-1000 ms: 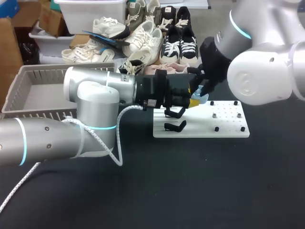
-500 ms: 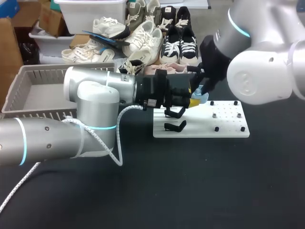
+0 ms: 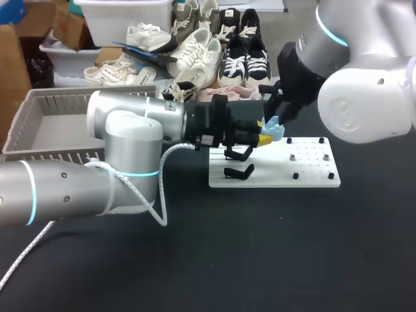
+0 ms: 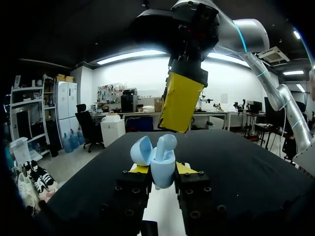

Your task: Pick up each earbud case from the left stands, insert the matching earbuds, close the lid, and place the case in the box.

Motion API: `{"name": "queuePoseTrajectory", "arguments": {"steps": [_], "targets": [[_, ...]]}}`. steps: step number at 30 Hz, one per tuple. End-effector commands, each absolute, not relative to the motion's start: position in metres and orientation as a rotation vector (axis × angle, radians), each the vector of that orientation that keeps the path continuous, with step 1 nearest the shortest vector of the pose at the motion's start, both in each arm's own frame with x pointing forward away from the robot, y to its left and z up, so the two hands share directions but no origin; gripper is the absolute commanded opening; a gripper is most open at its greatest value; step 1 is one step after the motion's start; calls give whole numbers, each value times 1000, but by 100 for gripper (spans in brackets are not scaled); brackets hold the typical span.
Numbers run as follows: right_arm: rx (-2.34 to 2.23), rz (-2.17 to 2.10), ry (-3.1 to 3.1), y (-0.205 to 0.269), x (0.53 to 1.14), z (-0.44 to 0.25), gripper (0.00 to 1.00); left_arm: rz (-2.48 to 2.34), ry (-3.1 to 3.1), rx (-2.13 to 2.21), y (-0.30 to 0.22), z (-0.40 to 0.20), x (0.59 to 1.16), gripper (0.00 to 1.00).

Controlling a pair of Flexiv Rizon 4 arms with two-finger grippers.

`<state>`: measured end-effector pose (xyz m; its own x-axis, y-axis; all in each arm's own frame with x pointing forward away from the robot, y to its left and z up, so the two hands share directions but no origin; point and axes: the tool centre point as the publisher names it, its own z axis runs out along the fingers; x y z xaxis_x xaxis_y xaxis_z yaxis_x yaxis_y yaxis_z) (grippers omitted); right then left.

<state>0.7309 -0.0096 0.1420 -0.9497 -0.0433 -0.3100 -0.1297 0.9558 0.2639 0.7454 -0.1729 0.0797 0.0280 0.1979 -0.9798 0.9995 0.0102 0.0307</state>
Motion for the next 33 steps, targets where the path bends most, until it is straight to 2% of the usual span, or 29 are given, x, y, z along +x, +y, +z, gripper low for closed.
{"name": "queuePoseTrajectory", "arguments": {"steps": [1,3,4,33], "targets": [[-111,401,2780,-16,714,145,19,-1074,1338,1356,-173,80,745,0],[-106,403,2780,-17,710,144,3,-1074,1338,1356,-173,80,745,0],[-103,406,2782,-18,709,143,0,-1074,1338,1356,-173,80,745,0],[-115,414,2837,-3,729,127,0,-1074,1338,1356,-173,80,745,0]]}}
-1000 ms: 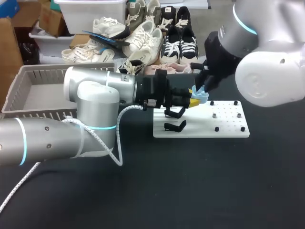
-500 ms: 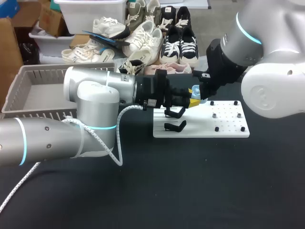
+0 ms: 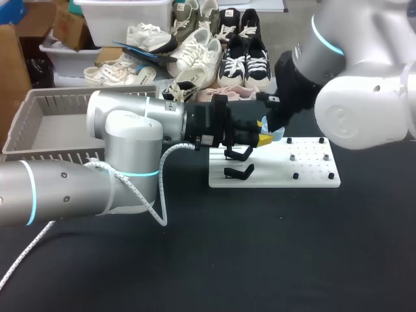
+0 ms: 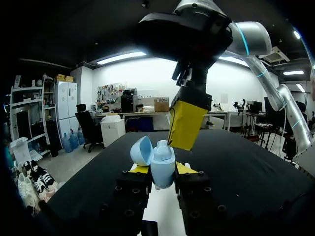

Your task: Pick up each earbud case from the left stands, insert the matching earbuds, close the lid, and place the case in the box.

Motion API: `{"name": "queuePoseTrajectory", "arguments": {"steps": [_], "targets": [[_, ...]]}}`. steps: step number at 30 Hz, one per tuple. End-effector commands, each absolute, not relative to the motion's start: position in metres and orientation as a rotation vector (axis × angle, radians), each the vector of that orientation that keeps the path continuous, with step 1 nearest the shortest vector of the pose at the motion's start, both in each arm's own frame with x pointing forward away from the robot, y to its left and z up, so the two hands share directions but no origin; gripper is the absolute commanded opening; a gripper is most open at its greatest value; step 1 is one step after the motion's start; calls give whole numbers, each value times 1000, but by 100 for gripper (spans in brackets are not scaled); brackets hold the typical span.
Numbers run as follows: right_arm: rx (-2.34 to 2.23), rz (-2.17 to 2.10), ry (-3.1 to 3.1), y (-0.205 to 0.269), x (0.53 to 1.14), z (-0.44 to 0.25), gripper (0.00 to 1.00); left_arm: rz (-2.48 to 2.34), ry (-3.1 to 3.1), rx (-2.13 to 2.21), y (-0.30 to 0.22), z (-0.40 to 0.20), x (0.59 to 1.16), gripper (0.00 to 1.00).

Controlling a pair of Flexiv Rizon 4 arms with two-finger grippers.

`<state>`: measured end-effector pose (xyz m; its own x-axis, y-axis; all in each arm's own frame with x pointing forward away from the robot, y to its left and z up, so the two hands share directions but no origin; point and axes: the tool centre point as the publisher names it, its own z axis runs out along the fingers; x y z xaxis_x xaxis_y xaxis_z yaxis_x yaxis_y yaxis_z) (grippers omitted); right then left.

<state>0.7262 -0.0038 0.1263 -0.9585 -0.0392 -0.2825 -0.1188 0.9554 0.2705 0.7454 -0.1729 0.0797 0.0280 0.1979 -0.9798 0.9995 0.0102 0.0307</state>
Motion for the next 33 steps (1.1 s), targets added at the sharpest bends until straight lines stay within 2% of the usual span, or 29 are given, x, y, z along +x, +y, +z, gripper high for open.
{"name": "queuePoseTrajectory", "arguments": {"steps": [1,10,14,15,16,29,33], "targets": [[-113,416,2837,-4,728,128,0,-1074,1338,1356,-173,80,745,0],[-97,395,2780,-14,735,148,2,-1074,1338,1356,-173,80,745,0],[-78,383,2782,-17,750,149,22,-1074,1338,1356,-173,80,745,0],[-76,384,2782,-18,753,149,33,-1074,1338,1356,-173,80,745,0],[-66,388,2782,-19,757,149,38,-1074,1338,1356,-173,80,745,0],[31,391,2814,-34,796,135,44,-1074,1338,1356,-173,80,745,0],[57,372,2835,-41,801,127,43,-1074,1338,1356,-173,80,745,0]]}}
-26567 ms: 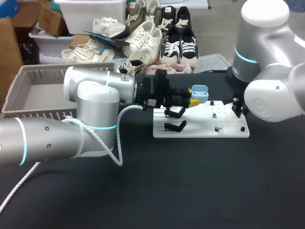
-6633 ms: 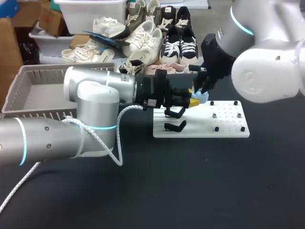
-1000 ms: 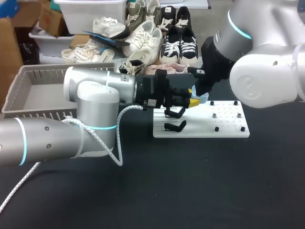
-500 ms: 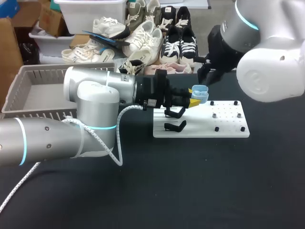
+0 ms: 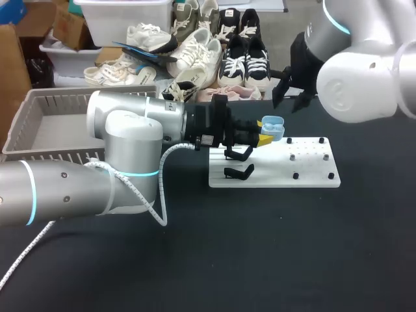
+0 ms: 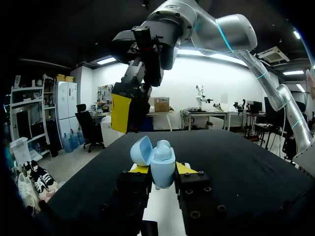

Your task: Pick up each earbud case from the left stands, insert the matching earbuds, close the lid, and place the case in the box.

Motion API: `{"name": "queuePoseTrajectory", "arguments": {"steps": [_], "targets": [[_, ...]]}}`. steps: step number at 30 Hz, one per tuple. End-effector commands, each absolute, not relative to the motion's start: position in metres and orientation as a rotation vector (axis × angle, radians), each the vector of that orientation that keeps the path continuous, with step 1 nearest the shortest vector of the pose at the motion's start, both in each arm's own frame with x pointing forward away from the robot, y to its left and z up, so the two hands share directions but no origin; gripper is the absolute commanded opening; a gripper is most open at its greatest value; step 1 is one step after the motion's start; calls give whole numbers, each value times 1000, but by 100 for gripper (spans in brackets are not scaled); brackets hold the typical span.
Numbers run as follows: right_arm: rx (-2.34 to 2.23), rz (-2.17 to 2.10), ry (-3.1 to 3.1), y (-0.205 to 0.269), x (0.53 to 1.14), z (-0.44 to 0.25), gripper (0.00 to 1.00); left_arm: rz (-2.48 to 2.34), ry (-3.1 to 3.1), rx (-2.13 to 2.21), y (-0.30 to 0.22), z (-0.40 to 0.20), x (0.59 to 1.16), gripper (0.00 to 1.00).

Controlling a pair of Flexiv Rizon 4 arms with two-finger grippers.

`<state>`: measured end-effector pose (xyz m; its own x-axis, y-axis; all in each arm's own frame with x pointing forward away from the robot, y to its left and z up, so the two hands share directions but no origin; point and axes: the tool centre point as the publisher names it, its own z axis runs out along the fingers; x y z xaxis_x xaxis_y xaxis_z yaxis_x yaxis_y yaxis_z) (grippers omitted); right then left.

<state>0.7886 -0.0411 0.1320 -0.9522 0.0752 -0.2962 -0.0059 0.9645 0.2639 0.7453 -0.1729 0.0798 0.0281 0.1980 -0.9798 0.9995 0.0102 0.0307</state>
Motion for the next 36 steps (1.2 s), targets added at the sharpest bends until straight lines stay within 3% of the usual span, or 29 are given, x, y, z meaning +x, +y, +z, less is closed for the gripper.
{"name": "queuePoseTrajectory", "arguments": {"steps": [1,36], "targets": [[58,372,2836,-42,801,126,43,-1074,1338,1356,-173,80,745,0],[119,407,2807,-41,748,128,40,-1074,1338,1356,-173,80,745,0]]}}
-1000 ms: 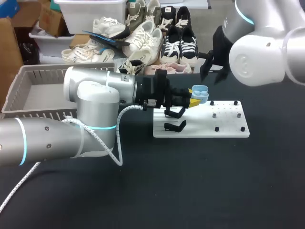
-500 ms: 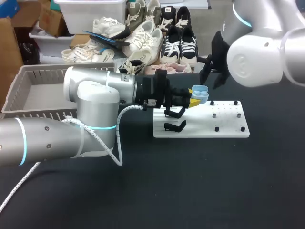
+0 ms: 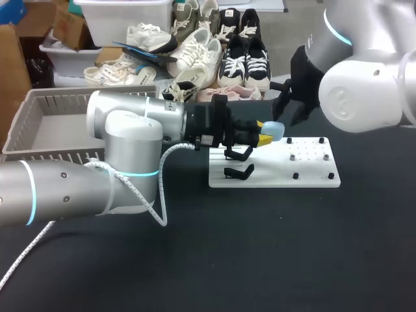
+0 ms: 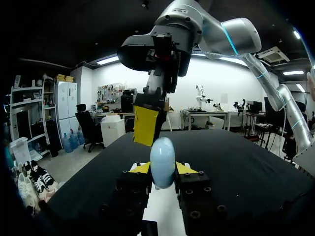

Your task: Pick up each earbud case from the left stands, insert the matching earbuds, close the lid, and place the case in the box.

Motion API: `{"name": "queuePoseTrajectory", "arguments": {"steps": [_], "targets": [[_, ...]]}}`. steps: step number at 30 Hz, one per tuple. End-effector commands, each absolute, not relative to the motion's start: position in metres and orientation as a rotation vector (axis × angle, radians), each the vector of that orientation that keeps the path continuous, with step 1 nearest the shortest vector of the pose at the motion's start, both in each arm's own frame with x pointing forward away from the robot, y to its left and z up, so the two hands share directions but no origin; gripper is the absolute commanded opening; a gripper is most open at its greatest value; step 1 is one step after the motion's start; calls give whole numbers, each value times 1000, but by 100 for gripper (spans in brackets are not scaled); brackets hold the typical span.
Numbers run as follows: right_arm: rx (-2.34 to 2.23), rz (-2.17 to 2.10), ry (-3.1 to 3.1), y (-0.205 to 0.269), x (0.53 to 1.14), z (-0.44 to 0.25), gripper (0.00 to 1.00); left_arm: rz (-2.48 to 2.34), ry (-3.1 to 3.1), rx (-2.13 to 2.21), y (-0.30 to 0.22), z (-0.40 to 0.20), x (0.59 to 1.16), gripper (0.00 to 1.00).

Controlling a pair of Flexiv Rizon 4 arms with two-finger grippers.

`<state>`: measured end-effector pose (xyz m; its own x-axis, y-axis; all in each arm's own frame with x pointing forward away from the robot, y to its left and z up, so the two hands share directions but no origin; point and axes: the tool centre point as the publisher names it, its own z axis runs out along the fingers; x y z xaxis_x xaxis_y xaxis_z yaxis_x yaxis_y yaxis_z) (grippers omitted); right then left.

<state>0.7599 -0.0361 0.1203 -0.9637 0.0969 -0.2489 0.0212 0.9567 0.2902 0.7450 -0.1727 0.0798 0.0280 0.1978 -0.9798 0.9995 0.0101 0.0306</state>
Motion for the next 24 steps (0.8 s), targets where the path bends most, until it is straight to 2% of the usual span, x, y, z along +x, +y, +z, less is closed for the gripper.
{"name": "queuePoseTrajectory", "arguments": {"steps": [1,5,11,24], "targets": [[144,394,2795,-43,746,132,40,-1074,1338,1356,-173,80,745,0],[172,375,2737,-52,735,151,41,-1074,1338,1356,-173,80,745,0],[236,376,2714,-71,721,158,42,-987,1376,1318,-141,87,748,0],[353,372,2787,-87,698,130,43,-679,1504,1223,-16,130,750,0]]}}
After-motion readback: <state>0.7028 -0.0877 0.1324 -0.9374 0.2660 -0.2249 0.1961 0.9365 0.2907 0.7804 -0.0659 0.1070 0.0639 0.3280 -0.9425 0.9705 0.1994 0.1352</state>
